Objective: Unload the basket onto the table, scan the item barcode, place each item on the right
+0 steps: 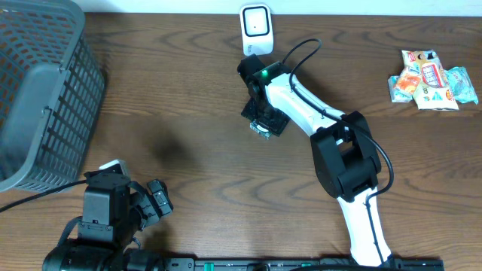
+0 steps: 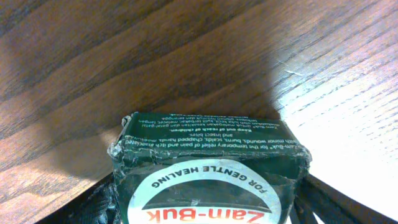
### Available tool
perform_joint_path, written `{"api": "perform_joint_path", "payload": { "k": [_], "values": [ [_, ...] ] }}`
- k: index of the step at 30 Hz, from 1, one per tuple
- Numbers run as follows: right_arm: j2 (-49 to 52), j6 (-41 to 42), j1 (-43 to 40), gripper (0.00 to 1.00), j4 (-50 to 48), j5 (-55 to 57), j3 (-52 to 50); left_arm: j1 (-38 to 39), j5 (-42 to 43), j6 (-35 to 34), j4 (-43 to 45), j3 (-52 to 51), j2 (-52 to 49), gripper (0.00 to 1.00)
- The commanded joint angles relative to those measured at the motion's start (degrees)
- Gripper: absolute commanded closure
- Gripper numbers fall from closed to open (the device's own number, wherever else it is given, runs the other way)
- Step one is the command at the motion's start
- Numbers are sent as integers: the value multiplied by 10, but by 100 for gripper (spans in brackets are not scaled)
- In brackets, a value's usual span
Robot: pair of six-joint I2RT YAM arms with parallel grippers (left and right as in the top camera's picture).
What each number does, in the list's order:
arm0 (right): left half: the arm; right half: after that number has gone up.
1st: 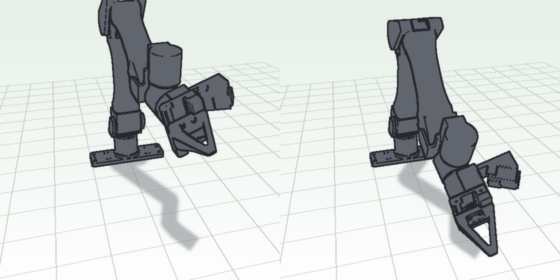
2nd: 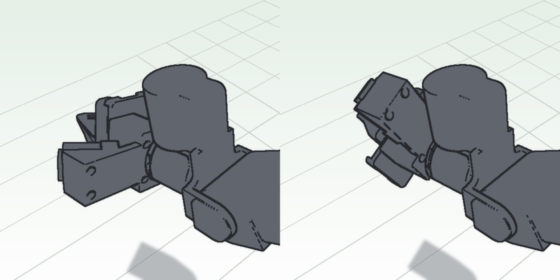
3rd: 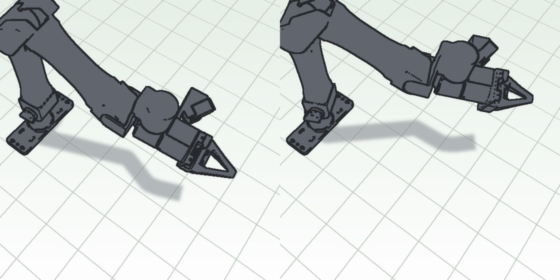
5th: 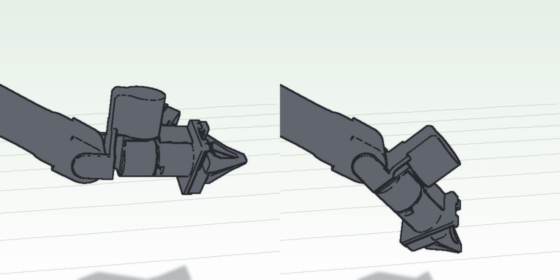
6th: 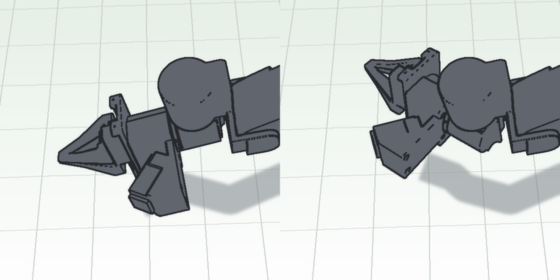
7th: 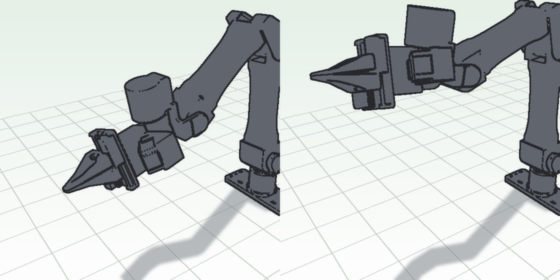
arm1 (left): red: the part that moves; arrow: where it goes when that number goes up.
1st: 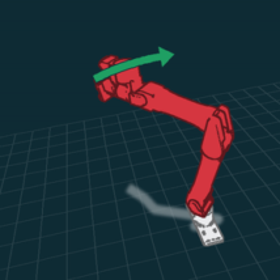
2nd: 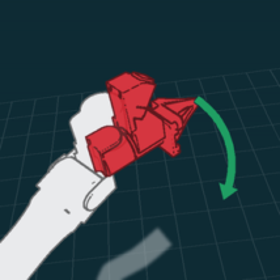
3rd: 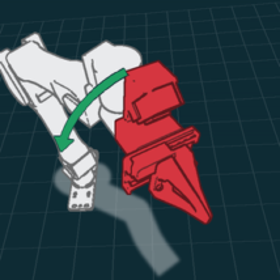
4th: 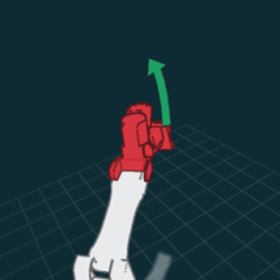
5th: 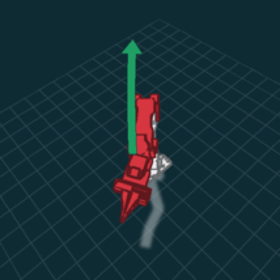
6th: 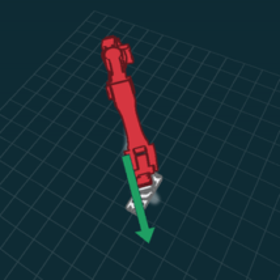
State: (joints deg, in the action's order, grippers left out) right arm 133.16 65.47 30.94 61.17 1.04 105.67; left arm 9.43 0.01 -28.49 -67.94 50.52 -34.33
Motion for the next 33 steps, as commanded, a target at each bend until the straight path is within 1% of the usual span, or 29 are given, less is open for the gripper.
{"api": "perform_joint_path", "payload": {
  "k": [1, 8, 20, 25, 33],
  "values": [
    [15, 1, 3, 26, 3, 11, -5, -1, -5, 1, -1, -1, 2, 2],
    [15, 1, 2, 32, 3, 7, -5, -1, -5, 1, -1, -1, 2, 2],
    [15, 3, 2, 34, 3, -2, -5, -1, -5, 1, -2, -1, 2, 2],
    [15, 3, 2, 40, 1, -6, -5, -1, -5, 1, -1, -1, 2, 2],
    [15, 2, 2, 41, 1, -6, -5, -1, -5, 1, -2, -1, 2, 2]
  ]
}}
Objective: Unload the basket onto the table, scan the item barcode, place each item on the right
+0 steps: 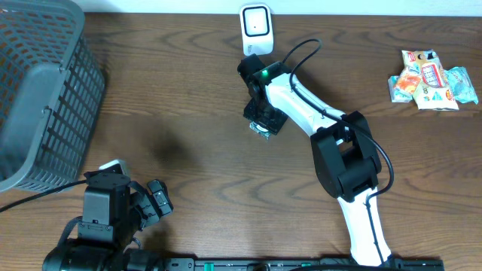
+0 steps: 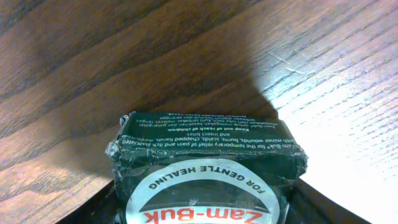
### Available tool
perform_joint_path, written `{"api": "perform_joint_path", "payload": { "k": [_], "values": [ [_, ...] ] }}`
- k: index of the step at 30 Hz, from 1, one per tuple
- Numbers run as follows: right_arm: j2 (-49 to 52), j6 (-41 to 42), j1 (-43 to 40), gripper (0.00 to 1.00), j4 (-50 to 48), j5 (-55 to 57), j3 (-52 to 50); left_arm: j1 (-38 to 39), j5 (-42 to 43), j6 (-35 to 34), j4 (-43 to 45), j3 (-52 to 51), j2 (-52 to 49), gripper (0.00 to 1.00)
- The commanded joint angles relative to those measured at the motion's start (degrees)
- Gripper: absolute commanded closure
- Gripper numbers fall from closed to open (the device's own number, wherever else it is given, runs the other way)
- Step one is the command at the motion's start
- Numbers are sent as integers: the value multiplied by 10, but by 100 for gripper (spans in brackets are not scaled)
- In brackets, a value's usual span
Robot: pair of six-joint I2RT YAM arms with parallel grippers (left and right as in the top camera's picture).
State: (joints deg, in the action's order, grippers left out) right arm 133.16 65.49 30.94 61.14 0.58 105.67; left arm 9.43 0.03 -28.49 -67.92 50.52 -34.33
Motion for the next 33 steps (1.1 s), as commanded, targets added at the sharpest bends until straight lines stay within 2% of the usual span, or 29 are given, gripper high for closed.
{"api": "perform_joint_path", "payload": {
  "k": [1, 7, 13, 21, 33],
  "values": [
    [15, 2, 2, 41, 2, -1, -5, -1, -5, 1, -2, -1, 2, 2],
    [14, -31, -14, 42, 3, -58, -3, -1, -5, 1, -2, -1, 2, 2],
    [14, -102, -47, 44, 2, -162, -3, -1, -5, 1, -2, -1, 2, 2],
    [14, -217, -84, 46, 2, -327, -3, -1, -5, 1, -2, -1, 2, 2],
    [14, -310, -140, 48, -11, -591, -3, -1, -5, 1, -2, -1, 2, 2]
  ]
}}
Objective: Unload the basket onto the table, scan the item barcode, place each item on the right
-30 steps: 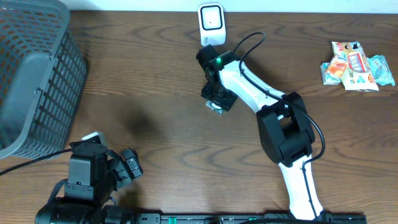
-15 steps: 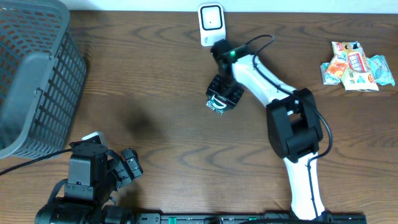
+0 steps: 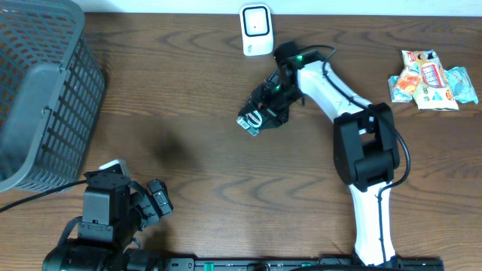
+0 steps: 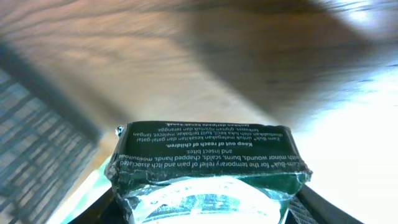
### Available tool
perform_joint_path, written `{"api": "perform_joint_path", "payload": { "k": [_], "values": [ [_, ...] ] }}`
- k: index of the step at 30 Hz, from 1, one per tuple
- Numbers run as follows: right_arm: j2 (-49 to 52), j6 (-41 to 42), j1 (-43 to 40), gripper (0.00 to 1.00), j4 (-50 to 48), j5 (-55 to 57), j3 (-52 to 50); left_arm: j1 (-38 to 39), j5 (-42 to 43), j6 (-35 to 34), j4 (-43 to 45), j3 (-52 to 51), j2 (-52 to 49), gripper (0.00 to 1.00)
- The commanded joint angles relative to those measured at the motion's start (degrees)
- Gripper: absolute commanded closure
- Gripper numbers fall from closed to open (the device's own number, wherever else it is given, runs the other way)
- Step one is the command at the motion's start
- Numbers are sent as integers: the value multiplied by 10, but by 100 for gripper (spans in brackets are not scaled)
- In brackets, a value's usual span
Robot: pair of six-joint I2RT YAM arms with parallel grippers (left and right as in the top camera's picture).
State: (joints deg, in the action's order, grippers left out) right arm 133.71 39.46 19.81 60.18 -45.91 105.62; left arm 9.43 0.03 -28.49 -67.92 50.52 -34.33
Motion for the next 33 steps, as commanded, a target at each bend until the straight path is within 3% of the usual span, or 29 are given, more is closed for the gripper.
{"api": "perform_joint_path", "payload": {
  "k": [1, 13, 20, 33],
  "values": [
    [9, -60, -36, 48, -2, -150, -3, -1, -5, 1, -2, -1, 2, 2],
    [9, -85, -152, 48, 5, -304, -3, -1, -5, 1, -2, -1, 2, 2],
    [9, -116, -200, 48, 44, -331, -3, -1, -5, 1, -2, -1, 2, 2],
    [9, -357, -245, 48, 266, -356, -3, -1, -5, 1, -2, -1, 2, 3]
  ]
}}
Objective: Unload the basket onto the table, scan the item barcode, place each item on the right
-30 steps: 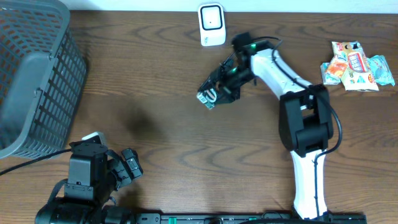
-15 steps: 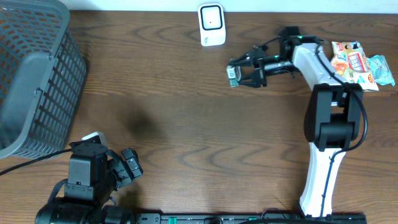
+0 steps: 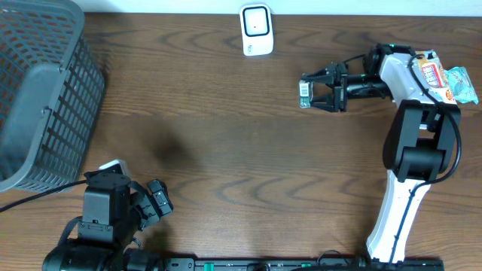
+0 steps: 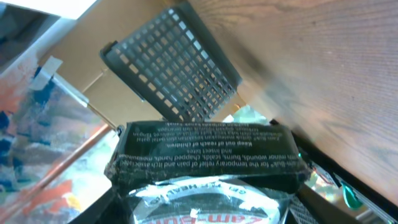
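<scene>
The item is a dark green Zam-Buk box (image 4: 205, 155) with white print, wrapped in shiny film. My right gripper (image 4: 205, 208) is shut on it, with a dark finger at each side of the box. In the overhead view the right gripper (image 3: 316, 85) points left at the right-centre of the table, and the box (image 3: 304, 93) sits at its tip, turned on its side. The white barcode scanner (image 3: 256, 30) stands at the far edge, to the upper left of the box. My left gripper (image 3: 158, 198) rests at the near left, away from everything.
A grey mesh basket (image 3: 45, 98) fills the far left corner and also shows in the right wrist view as a basket (image 4: 180, 68) straight ahead. Several colourful snack packets (image 3: 433, 79) lie at the far right, beside the right arm. The table is dark wood.
The right arm has moved from just below the scanner to the right-centre of the table, still holding the box. The wrist camera now looks across the table at the basket instead of down.
At first my right gripper held the box close to the table below the scanner, and a second later it was almost unchanged. Then the box was tilted up to the scanner's right. Now it is held sideways farther right. The left arm stayed still.
</scene>
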### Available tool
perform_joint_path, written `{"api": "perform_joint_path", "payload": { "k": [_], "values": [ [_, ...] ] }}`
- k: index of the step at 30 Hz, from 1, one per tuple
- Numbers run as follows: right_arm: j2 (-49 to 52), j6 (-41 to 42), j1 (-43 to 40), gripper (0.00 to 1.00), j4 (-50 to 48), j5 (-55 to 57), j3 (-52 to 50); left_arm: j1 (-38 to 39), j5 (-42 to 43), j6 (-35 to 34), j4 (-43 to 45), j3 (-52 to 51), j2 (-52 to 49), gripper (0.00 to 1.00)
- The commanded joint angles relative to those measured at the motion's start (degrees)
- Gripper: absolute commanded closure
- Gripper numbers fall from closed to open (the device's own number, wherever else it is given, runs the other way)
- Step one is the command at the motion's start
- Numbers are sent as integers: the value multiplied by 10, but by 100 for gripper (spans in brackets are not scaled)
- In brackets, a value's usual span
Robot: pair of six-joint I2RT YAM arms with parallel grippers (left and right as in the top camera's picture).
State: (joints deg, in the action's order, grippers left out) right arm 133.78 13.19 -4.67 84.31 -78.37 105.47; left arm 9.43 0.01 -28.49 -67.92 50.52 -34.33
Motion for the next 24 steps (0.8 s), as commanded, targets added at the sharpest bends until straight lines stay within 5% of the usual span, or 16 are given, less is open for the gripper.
{"api": "perform_joint_path", "payload": {
  "k": [1, 15, 24],
  "values": [
    [8, -102, 1, 48, 32, -33, -1, -1, -5, 1, -2, -1, 2, 3],
    [8, -100, 11, 46, 12, -33, -1, -1, -5, 1, -2, -1, 2, 2],
    [8, 55, 36, 46, -124, -32, -1, -1, -5, 1, -2, -1, 2, 2]
  ]
}}
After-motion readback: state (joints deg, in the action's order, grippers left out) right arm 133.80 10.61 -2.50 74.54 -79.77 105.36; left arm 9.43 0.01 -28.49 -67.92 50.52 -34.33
